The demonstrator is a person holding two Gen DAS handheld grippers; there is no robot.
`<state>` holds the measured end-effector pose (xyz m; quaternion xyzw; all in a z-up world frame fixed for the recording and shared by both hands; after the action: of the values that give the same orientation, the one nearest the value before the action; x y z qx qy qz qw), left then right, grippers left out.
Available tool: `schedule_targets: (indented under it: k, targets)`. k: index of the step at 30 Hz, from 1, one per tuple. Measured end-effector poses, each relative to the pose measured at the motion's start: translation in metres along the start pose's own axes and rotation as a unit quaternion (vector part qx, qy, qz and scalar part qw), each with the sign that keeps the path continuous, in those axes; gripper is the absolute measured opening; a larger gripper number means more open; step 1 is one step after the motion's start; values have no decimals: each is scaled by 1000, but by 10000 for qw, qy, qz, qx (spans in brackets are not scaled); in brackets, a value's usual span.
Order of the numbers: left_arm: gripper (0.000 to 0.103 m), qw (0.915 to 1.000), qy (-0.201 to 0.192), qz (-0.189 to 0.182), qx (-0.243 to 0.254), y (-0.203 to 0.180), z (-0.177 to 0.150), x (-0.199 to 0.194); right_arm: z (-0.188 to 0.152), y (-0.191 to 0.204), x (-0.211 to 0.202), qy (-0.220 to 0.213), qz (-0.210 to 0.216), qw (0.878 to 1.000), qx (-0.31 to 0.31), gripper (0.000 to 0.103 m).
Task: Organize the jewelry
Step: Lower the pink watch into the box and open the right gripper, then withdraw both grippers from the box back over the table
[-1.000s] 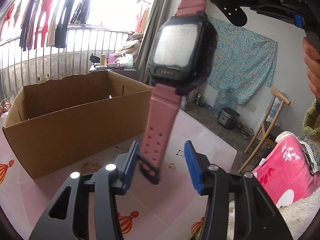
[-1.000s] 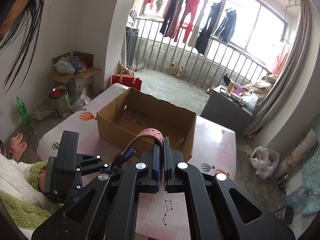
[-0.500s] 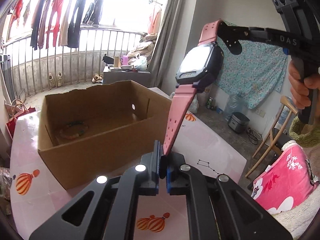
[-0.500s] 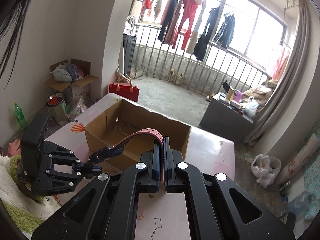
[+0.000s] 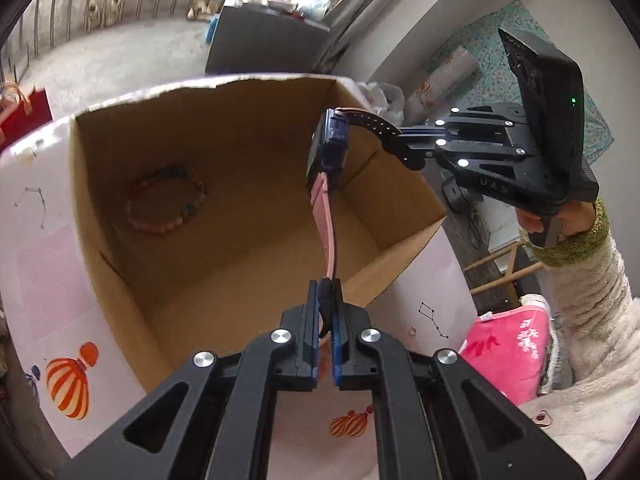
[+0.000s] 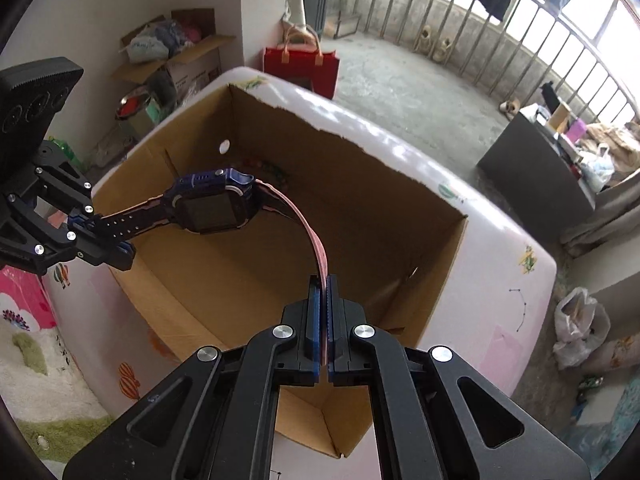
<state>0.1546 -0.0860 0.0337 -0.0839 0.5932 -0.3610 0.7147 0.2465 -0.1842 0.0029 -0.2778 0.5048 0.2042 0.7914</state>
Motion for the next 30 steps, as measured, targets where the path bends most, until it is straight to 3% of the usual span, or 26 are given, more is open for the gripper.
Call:
schedule_targets:
  k: [3,8,13,14,16,19,22,26,30]
  targets:
    - [4,9983,436,-106,-366,12,16,20,7,-6,32,509,25,9985,-220,1]
    - [4,9872,1041,-466,-1118,32,35,47,10,-15,74,1296,106,9901,-524,1]
    - [10,9838,1129,-265,-1364,40,47,58,18,-17,96,1655,-224,9812,-969,3]
    - [13,9846,1147,-170,-1312,40,48,60,20,-18,97,1641,-223,9816,-948,4]
    - [33,9858,1163,52,-1212,40,48,61,24,-21,96,1550,-359,9833,-888,7]
    - [47,9903,877,394,-1003,37,49,53,26,-25,87,1347,-403,9872,-748,10]
    - [52,9937,507,563,-823,38,53,40,26,-29,72,1097,-637,9897,-665,15]
    - [54,9953,49,778,-567,35,51,14,21,-34,40,603,-596,9961,-254,15]
    - [56,9941,-560,903,-227,22,44,-27,8,-37,-18,-397,-242,9978,480,17]
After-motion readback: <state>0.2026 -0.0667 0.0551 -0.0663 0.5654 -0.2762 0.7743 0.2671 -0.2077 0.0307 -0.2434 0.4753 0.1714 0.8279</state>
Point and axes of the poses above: each gripper's, at about its wrist camera, not at the fingertips, and x roughly the way its jaws point, y to its left, z to its top, the point moved 5 cm from there along x, roughly the way its jaws point, and after that the axes turned 10 degrees about -x, right-handed, at the moved point
